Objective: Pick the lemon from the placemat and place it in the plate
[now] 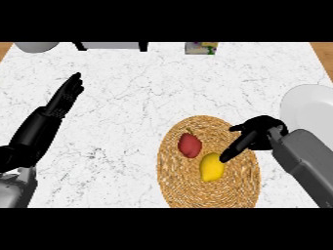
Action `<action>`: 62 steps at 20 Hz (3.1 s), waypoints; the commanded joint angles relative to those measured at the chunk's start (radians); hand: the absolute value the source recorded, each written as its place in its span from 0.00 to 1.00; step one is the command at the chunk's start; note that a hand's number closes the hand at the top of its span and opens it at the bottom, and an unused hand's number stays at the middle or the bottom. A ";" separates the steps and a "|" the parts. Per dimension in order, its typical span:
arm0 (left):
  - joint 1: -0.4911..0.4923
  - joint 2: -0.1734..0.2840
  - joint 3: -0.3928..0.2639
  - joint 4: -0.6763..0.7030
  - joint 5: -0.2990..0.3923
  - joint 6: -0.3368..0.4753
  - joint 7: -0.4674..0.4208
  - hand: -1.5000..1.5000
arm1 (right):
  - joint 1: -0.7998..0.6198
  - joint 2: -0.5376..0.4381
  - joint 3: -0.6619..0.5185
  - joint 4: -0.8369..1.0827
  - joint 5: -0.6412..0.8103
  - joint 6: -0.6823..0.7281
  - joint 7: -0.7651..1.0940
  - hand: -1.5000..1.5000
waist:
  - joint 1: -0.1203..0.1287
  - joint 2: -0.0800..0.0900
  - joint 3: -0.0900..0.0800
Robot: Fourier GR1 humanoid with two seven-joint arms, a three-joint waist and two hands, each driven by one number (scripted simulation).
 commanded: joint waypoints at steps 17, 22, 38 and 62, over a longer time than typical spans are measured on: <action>-0.020 -0.028 0.019 0.029 -0.008 -0.027 -0.006 0.50 | 0.069 0.121 0.165 -0.045 0.018 -0.004 0.020 1.00 | -0.003 0.016 0.014; 0.016 -0.026 0.010 -0.007 -0.031 -0.026 -0.011 0.50 | 0.058 0.130 0.187 -0.065 0.086 -0.061 -0.002 1.00 | 0.007 0.014 0.014; 0.066 -0.002 0.072 0.062 -0.024 -0.013 -0.028 0.50 | 0.000 -0.183 0.718 -0.686 1.340 -0.436 -0.097 1.00 | -0.090 -0.022 0.011; 0.046 -0.004 0.085 -0.024 -0.019 -0.057 0.000 0.50 | 0.552 -0.631 0.252 -1.170 1.771 -0.606 0.052 1.00 | -0.037 0.011 0.017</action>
